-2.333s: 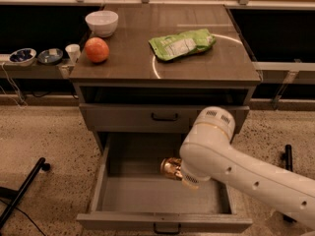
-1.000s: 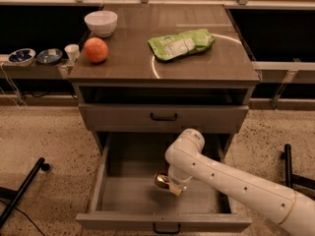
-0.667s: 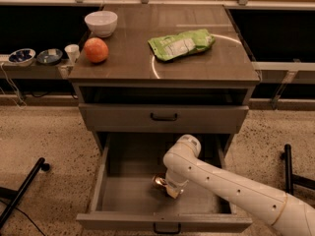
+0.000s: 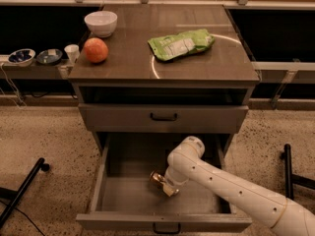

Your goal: Place orange can into middle drawer

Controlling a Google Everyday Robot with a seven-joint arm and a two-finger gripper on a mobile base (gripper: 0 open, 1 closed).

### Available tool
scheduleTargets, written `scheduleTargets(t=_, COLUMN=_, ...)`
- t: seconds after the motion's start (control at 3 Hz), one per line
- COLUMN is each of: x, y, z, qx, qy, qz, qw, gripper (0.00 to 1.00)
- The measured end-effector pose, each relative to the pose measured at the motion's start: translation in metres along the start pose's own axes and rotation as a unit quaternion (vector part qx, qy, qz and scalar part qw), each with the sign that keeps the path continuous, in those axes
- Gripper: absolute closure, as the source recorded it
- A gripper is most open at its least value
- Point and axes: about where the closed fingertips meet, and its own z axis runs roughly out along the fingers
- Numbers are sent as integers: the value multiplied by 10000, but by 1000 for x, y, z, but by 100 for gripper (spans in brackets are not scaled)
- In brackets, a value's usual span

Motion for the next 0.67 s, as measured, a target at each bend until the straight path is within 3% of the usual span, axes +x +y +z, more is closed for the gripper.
scheduleTargets(t=0.33, x=9, y=-5, z=11, qx=411, qy=253, qz=293, qw=9984, gripper=37)
scheduleTargets(t=0.67, x=9, y=-5, z=12, qx=448, qy=273, qz=317, qw=9981, gripper=14)
